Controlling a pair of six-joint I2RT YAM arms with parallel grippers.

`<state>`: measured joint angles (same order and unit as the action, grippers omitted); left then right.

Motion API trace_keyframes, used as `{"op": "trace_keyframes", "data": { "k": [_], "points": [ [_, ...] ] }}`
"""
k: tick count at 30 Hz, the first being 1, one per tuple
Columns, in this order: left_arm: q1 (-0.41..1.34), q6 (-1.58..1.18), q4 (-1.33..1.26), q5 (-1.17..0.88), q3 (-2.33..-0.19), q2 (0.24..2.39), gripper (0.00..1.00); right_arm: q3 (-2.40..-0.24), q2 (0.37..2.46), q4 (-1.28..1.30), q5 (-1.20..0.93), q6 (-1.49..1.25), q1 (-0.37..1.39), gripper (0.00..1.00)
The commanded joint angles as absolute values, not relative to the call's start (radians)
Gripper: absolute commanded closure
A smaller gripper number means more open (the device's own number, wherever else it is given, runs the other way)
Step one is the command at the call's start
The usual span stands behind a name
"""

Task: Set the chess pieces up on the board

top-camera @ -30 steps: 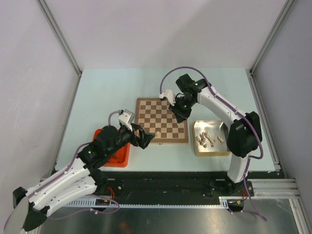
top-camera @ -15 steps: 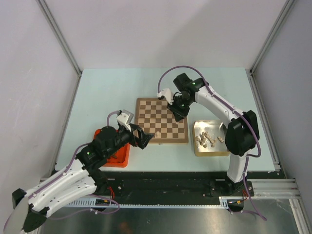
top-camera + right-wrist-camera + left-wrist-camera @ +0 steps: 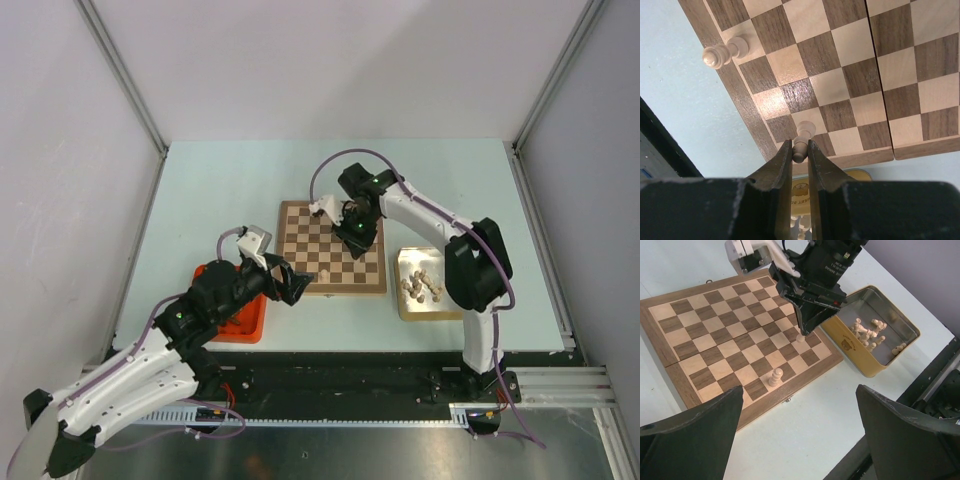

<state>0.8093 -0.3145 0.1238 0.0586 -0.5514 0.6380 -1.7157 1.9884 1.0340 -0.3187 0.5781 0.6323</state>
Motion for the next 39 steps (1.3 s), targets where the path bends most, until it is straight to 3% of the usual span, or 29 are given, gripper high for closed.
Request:
{"op": "trace_keyframes", "data": {
  "k": [1,39],
  "points": [
    [0.813,-0.324,0.121,0.078,-0.548,0.624,0.00,-1.744,1.993,1.025,-0.290,0.560,0.656,0.89],
    [0.813,-0.341,0.127,0.066,-0.552,0.601,0.00,-1.600,1.890,0.928,-0.207,0.313,0.732,0.91]
  ]
}}
